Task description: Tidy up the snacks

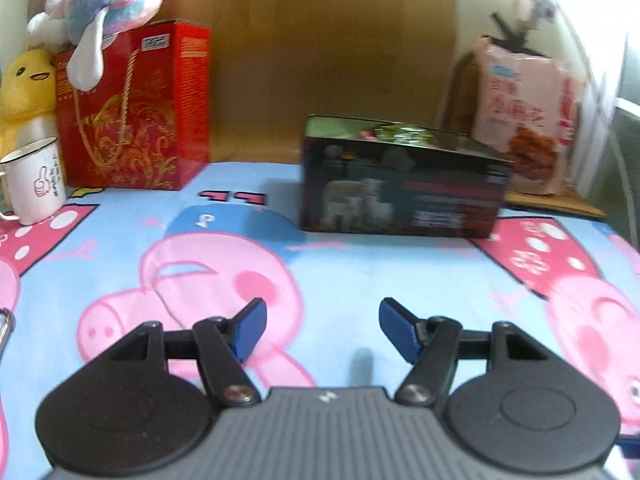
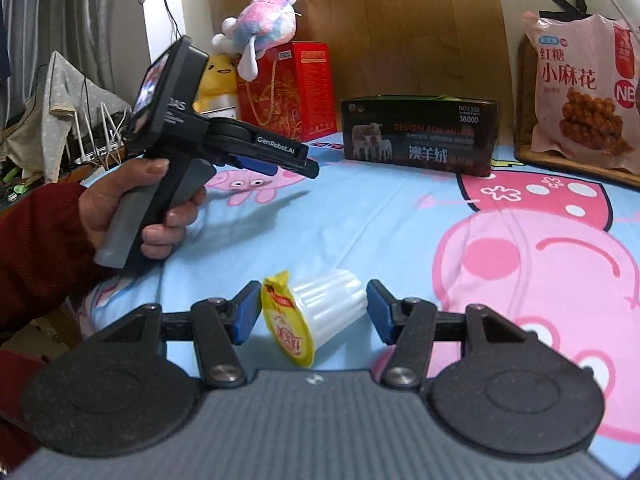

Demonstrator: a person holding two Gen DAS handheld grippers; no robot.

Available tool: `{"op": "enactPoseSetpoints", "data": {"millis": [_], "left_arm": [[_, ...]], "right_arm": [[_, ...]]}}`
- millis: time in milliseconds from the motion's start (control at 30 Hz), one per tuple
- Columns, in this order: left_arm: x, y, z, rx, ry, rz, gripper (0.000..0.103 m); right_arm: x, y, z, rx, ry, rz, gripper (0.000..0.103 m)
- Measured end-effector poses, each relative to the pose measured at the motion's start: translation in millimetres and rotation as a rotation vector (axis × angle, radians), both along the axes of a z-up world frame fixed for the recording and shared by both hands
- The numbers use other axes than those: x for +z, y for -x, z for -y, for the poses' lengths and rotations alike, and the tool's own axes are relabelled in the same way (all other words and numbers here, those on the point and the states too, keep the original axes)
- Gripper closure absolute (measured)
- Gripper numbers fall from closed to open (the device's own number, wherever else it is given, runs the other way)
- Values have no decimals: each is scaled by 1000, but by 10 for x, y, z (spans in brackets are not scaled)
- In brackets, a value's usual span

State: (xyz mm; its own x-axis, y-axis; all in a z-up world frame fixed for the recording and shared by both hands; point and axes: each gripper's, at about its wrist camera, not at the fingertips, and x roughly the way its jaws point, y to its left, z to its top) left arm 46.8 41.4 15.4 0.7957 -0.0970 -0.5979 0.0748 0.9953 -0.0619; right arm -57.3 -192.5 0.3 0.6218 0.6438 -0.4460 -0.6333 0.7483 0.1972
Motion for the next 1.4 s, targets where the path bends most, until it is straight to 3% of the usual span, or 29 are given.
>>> {"op": "enactPoseSetpoints", "data": {"millis": [100, 400, 767, 1100, 1233, 1400], "left_arm": [[47, 149, 112, -33, 20, 2, 30], [172, 521, 283, -161, 77, 3, 31], [137, 784, 425, -379, 285, -115, 35], [103, 1030, 560, -495, 302, -169, 40], [64, 1043, 609, -496, 283, -183, 50], [68, 966, 442, -422, 295, -170, 49]], "right_arm": [[-27, 47, 45, -7, -21, -1, 43], [-58, 226, 233, -85, -88, -13, 35], [-99, 404, 298, -104, -119, -11, 35], [-109, 453, 274, -104, -105, -2, 36], [-106, 460, 228, -80, -86, -27, 68], [-82, 451, 127, -51, -82, -21, 69]]}}
